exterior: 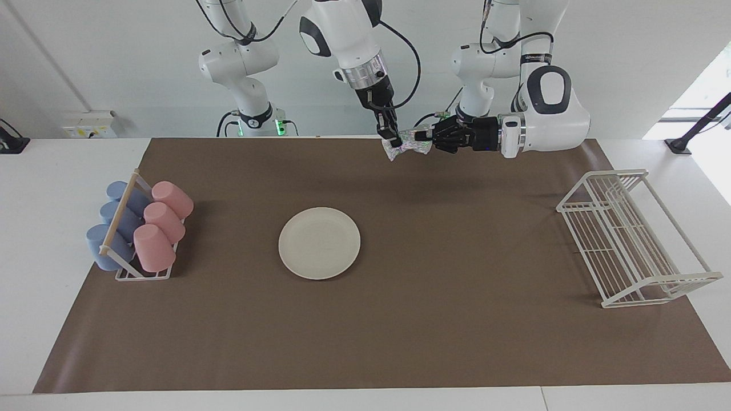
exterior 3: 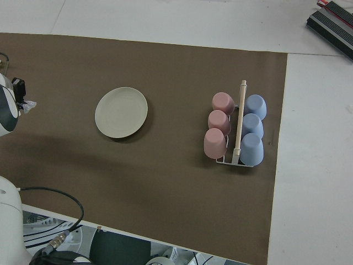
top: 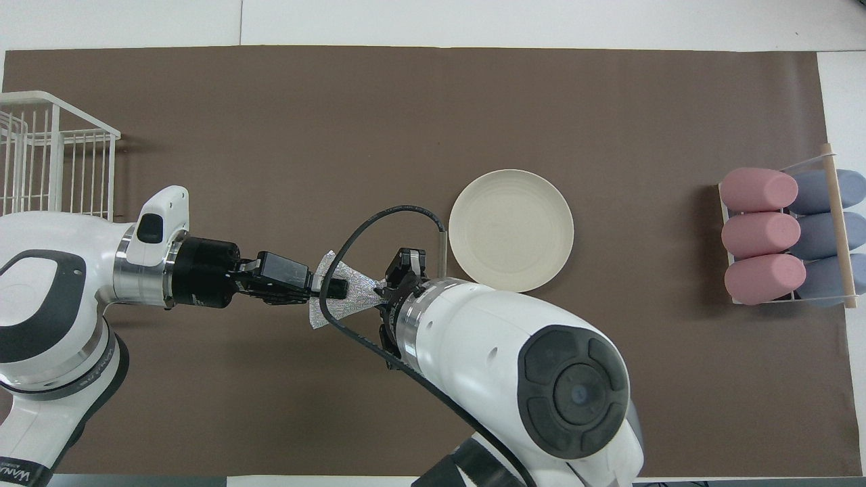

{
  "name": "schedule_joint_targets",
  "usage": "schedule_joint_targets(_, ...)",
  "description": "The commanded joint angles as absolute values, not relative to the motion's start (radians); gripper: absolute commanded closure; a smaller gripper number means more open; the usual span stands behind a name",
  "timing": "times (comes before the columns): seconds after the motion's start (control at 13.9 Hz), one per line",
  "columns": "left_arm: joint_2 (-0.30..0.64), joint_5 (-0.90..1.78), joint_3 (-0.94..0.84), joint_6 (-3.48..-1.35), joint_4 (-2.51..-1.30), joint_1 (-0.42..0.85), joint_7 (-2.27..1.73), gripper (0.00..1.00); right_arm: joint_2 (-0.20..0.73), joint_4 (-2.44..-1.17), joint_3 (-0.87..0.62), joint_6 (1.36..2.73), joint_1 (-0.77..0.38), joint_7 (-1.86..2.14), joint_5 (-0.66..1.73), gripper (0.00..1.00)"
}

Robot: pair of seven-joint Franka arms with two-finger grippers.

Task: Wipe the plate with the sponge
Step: 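Grasp the sponge with the right gripper while the left gripper opens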

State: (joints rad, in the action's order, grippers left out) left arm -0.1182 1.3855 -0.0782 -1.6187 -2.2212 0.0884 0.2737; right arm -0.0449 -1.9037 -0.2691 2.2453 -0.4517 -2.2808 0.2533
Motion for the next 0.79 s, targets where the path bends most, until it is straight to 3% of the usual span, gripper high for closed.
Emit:
schedule_joint_targets(0.0,-0.147,1.397,-0.066,-1.611,-2.244,0.098,0.279,0.84,-0.052,-1.908,-0.268,2.240,-0.445,-2.258,0.238,1.00)
schedule_joint_targets(0.07,-0.150,1.391,-0.066,-1.611,-2.241,0.098,0.267,0.07,-0.052,-1.907,-0.268,2.240,-0.442,-2.250,0.238,1.00)
schedule_joint_targets(0.14,-0.158,1.379,-0.066,-1.611,-2.238,0.098,0.252,0.00,-0.054,-1.908,-0.268,2.238,-0.439,-2.244,0.236,1.00)
schedule_joint_targets(0.36,-0.172,1.307,-0.066,-1.624,-2.220,0.097,0.203,0.00,-0.058,-1.908,-0.265,2.203,-0.425,-2.200,0.203,1.00)
schedule_joint_targets(0.72,-0.169,1.149,-0.066,-1.637,-2.177,0.084,0.146,0.00,-0.041,-1.957,-0.268,2.223,-0.267,-1.897,0.198,1.00)
